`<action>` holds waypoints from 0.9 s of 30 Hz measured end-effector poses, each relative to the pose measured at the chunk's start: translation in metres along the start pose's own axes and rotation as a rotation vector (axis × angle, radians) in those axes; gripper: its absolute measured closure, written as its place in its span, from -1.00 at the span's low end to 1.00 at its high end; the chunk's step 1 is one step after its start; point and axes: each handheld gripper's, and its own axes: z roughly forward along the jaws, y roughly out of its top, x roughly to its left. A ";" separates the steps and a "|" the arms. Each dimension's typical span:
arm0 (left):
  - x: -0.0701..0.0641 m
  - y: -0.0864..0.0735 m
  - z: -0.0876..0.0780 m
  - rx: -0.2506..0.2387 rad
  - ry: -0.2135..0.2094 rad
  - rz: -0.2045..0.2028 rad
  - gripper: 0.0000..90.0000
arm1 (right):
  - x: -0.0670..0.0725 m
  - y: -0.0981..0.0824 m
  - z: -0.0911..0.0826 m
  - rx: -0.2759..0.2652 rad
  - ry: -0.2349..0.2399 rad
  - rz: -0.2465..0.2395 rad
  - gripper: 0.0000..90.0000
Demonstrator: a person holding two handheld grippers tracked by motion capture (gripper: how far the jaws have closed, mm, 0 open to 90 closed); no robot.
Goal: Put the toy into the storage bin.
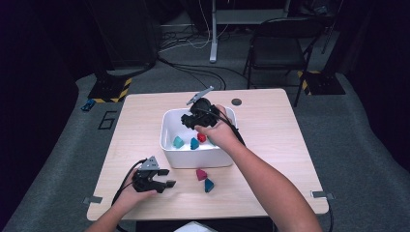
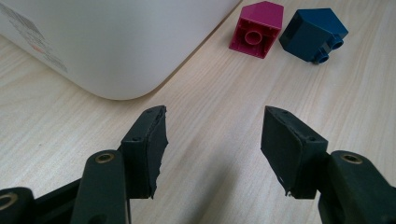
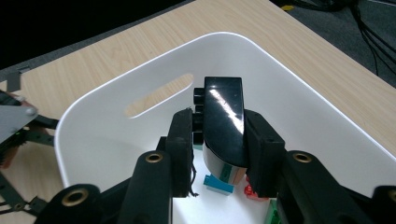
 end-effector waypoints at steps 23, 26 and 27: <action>0.001 -0.001 -0.002 -0.008 0.001 -0.003 -0.10 | -0.011 -0.005 0.054 0.090 -0.042 0.016 0.22; 0.001 -0.001 -0.002 -0.009 0.000 -0.004 -0.10 | -0.009 -0.004 0.048 0.076 -0.033 0.023 0.16; 0.002 -0.001 -0.002 -0.002 0.001 0.005 -0.10 | -0.008 -0.003 0.045 0.066 -0.033 0.024 0.16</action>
